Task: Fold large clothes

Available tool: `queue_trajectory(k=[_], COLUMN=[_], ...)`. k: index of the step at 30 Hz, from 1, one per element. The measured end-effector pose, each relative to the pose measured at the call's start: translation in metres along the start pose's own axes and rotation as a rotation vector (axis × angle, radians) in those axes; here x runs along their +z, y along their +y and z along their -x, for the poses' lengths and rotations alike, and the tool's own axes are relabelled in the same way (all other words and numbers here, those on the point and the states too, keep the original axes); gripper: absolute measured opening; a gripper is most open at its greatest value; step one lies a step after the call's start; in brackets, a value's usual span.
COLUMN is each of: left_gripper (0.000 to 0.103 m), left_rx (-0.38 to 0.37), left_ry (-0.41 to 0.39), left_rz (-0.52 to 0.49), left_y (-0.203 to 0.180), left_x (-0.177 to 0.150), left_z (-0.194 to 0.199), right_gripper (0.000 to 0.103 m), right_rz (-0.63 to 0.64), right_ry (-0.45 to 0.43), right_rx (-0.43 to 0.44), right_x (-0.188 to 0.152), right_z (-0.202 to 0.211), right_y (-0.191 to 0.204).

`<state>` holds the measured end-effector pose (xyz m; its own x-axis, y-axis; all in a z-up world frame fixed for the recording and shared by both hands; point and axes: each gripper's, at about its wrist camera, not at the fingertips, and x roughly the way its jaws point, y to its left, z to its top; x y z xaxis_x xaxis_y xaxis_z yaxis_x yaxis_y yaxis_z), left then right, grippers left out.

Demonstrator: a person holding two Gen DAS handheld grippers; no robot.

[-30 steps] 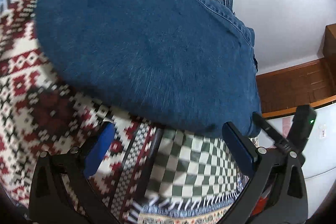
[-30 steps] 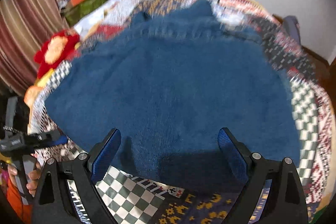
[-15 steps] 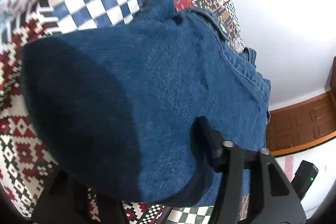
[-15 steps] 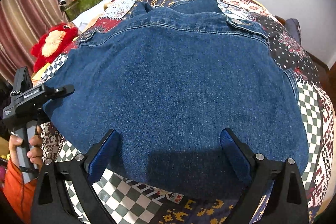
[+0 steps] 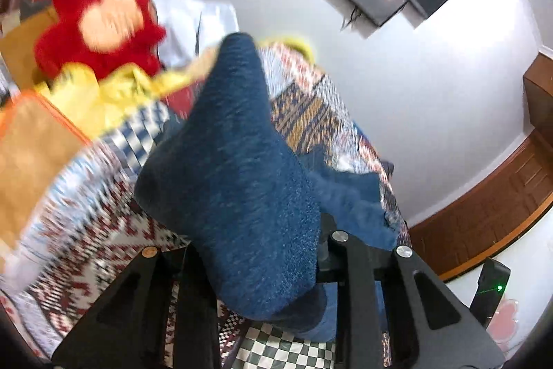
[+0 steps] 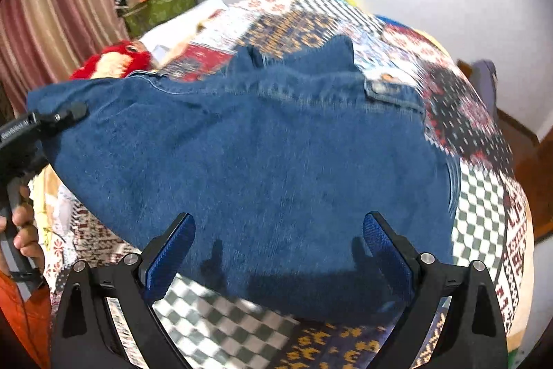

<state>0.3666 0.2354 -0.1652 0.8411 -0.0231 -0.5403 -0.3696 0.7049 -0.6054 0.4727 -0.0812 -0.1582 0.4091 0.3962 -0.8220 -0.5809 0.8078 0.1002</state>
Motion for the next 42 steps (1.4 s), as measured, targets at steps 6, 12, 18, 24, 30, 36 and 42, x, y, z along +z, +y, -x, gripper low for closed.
queue_trajectory(k=[6,12,18,24,30,36,42], left_gripper=[0.027,0.027,0.027,0.026,0.026,0.026,0.026], left_rx=[0.112,0.203,0.200,0.145,0.076,-0.042,-0.035], left_ry=[-0.129,-0.166,-0.135,-0.143,-0.146,-0.031,0.214], left_rz=[-0.135,-0.322,-0.438,-0.521,-0.626,-0.774,-0.968], left_y=[-0.011,-0.032,-0.065,-0.109,-0.163,-0.219,-0.237], left_x=[0.006,-0.007,-0.028,-0.036,-0.051,-0.096,-0.165], left_z=[0.043,0.049,0.033,0.024,0.012,-0.015,-0.057], right_gripper=[0.097,0.097,0.103,0.103,0.103,0.103,0.103], right_rz=[0.095,0.233,0.146,0.092,-0.028,-0.155,-0.329], right_ry=[0.014,0.120,0.182,0.250,0.166,0.103,0.078], right_rx=[0.075,0.124,0.215,0.274,0.220,0.081,0.046], right_x=[0.014,0.008,0.000,-0.001,-0.023,-0.054,-0.096], right_z=[-0.017,-0.066,-0.096,-0.077,-0.020,0.034,0.072], right_y=[0.052,0.105,0.098,0.078,0.012,-0.069,-0.122])
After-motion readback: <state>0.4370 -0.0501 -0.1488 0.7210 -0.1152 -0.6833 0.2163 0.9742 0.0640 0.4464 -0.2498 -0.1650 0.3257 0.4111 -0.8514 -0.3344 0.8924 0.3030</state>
